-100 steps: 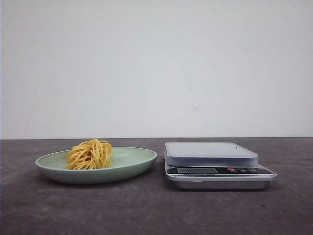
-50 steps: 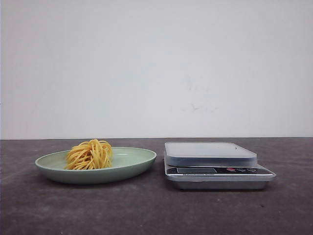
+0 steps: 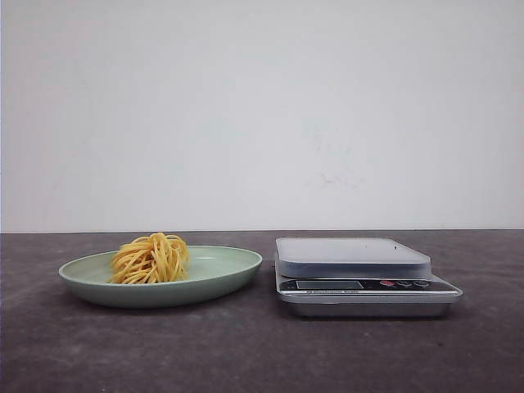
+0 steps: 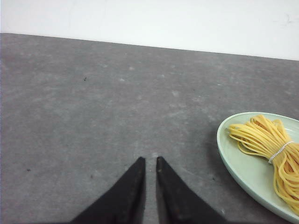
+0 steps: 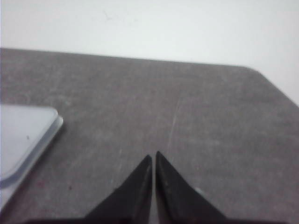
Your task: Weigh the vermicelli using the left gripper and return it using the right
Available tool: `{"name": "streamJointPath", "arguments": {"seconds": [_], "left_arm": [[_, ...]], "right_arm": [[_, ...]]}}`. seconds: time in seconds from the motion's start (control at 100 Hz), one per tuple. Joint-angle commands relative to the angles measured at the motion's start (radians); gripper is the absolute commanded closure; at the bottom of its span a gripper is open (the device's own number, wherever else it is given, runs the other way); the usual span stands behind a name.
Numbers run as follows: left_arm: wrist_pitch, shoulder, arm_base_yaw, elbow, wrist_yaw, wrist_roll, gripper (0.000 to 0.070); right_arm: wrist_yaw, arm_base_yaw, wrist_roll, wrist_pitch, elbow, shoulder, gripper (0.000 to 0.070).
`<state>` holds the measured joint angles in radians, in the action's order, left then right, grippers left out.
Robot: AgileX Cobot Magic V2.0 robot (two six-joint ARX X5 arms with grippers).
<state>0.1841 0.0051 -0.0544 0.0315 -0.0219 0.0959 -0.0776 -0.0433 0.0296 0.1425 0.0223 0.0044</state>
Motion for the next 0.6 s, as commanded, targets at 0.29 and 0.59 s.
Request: {"name": "streamJointPath", "arguments": {"seconds": [0.29, 0.59], "left_arm": [[0.004, -0.001, 0.001, -0.018, 0.003, -0.009, 0.0696], [0.004, -0.001, 0.001, -0.018, 0.003, -0.009, 0.0696]], "right_arm": [[0.0, 0.0, 0.005, 0.036, -0.01, 0.0, 0.0698], [0.0, 0.0, 0.005, 0.004, -0.01, 0.0, 0.0698]]}}
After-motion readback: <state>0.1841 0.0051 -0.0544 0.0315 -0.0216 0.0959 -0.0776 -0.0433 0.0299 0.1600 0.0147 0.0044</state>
